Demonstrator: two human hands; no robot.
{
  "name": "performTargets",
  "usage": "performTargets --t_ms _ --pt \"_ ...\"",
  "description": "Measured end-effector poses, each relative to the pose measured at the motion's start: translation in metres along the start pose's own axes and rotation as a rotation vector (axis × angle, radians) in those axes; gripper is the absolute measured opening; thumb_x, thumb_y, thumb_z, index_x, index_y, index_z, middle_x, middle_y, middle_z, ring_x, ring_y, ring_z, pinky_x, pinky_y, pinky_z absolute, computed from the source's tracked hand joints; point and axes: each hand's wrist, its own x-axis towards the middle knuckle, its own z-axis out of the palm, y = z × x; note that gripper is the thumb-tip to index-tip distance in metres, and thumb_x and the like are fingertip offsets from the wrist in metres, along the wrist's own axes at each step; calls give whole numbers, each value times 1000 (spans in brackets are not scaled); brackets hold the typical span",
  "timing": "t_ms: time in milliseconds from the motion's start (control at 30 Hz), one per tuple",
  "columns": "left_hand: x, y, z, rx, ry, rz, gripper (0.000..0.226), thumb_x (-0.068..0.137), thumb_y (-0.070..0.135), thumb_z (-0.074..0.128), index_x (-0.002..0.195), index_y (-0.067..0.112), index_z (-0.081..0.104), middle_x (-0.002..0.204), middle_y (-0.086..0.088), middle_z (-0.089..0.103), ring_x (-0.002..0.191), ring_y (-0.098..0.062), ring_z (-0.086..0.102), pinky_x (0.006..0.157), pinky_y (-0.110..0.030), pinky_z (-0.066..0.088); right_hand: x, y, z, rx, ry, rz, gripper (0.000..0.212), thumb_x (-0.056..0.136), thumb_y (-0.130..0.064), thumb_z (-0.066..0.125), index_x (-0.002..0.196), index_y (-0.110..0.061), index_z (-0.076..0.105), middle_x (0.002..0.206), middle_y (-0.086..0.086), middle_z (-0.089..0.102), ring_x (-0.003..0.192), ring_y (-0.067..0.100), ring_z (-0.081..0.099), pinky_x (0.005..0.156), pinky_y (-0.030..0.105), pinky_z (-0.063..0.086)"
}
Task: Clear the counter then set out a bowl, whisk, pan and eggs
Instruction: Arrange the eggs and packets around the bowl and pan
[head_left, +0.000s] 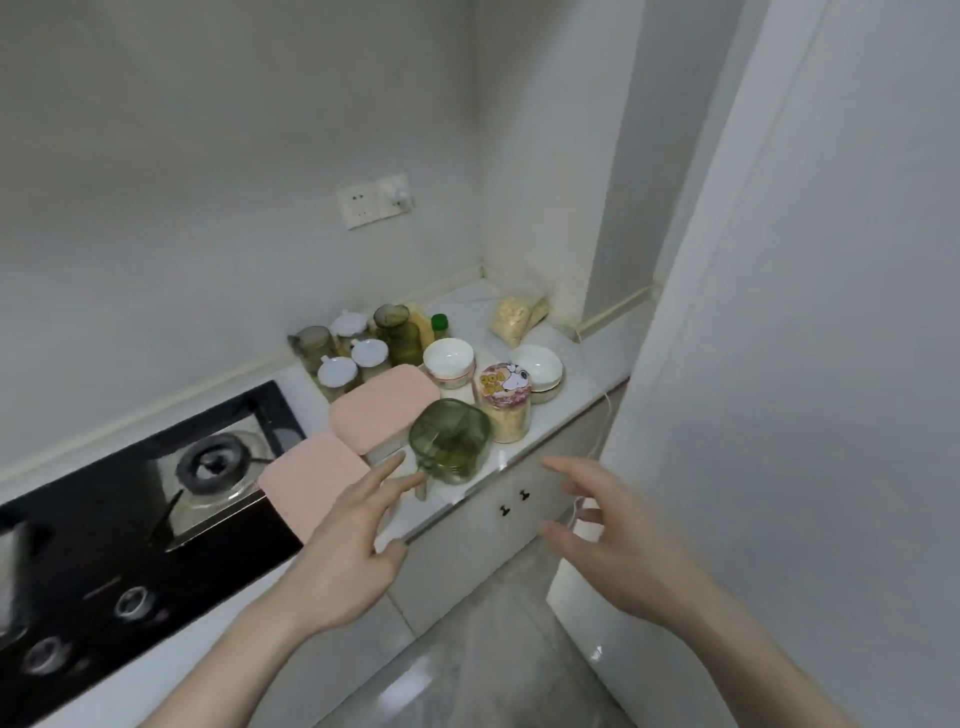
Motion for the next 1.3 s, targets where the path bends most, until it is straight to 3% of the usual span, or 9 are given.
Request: performTargets --t_ms 200,367,500,600,700,900,1067,1167,1300 --pt "-144 -88 -61 -13 266 -277 69 88 16 64 146 48 43 162 34 14 147 2 25 108 -33 46 24 -77 113 -7 -246 -203 60 91 -31 73 137 -56 46 134 -38 46 123 -11 48 97 12 43" --pt "-275 -146 -85 -49 442 -463 64 89 15 64 142 48 47 158 39 17 145 11 24 105 -13 37 17 -156 212 -10 -453 -361 58 92 -34 73 140 -54 46 137 -41 43 124 -13 46 98 10 42" --pt "-376 -183 -106 -78 550 -628 63 86 14 65 134 52 50 157 37 21 129 11 44 82 -12 46 0 -218 290 -6 -590 -499 60 93 -34 71 143 -54 44 141 -42 39 127 -14 45 103 13 43" --pt "-443 -200 -117 -91 638 -733 59 86 19 65 135 49 51 158 36 20 127 6 47 87 -15 46 -17 -261 348 -15 -698 -574 59 94 -36 70 143 -54 43 142 -42 38 127 -16 43 104 15 43" --pt "-491 -205 -120 -111 704 -835 56 88 20 65 136 47 51 157 38 19 99 3 63 90 -21 48 -33 -296 392 -22 -801 -636 59 94 -38 69 144 -55 42 141 -41 38 127 -17 42 106 16 43" --pt "-582 -217 -115 -78 852 -991 59 86 22 65 135 50 49 160 28 22 141 -2 39 105 -21 38 -62 -363 483 -49 -1006 -781 58 94 -39 68 145 -51 43 136 -45 36 126 -14 43 101 13 43" --pt "-635 -228 -116 -89 931 -1107 59 86 22 67 133 51 49 160 26 24 127 9 40 95 -8 35 -77 -408 549 -52 -1128 -823 56 93 -36 69 143 -47 46 135 -40 40 125 -9 47 96 12 44" --pt "-656 -244 -125 -64 975 -1177 60 86 18 67 135 48 50 159 25 26 138 4 35 96 2 23 -82 -432 589 -47 -1200 -832 55 94 -35 69 143 -47 47 138 -35 41 125 -8 48 96 12 44" --pt "-675 -274 -145 -62 1003 -1236 59 86 17 66 134 46 51 159 25 26 144 1 31 104 -7 25 -77 -462 644 -62 -1258 -832 54 94 -37 67 143 -45 47 140 -32 42 125 -9 47 100 17 45"
